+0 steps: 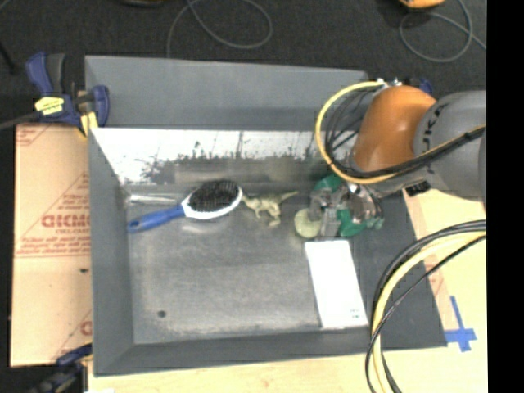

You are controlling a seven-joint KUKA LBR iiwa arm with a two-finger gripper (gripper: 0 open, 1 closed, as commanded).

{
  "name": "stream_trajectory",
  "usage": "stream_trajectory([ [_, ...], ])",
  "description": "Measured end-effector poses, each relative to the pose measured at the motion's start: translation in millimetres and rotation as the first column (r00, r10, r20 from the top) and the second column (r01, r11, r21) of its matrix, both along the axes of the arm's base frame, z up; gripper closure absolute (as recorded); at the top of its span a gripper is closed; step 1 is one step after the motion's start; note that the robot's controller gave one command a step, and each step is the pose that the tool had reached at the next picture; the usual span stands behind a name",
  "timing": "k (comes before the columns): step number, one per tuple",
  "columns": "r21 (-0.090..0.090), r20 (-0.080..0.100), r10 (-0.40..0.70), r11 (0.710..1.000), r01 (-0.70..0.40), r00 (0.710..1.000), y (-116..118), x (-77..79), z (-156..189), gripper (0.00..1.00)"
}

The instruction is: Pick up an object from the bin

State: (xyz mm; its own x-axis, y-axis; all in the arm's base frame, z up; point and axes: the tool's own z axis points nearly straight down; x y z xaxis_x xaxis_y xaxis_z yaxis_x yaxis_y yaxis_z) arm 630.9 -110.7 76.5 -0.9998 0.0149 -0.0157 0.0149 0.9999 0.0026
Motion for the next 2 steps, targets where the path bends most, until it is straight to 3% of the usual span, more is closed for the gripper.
stream_trajectory([
  [2,0.000,0.000,0.000,1.000,0.000,1.000,0.2,0.3,1.2,1.00],
])
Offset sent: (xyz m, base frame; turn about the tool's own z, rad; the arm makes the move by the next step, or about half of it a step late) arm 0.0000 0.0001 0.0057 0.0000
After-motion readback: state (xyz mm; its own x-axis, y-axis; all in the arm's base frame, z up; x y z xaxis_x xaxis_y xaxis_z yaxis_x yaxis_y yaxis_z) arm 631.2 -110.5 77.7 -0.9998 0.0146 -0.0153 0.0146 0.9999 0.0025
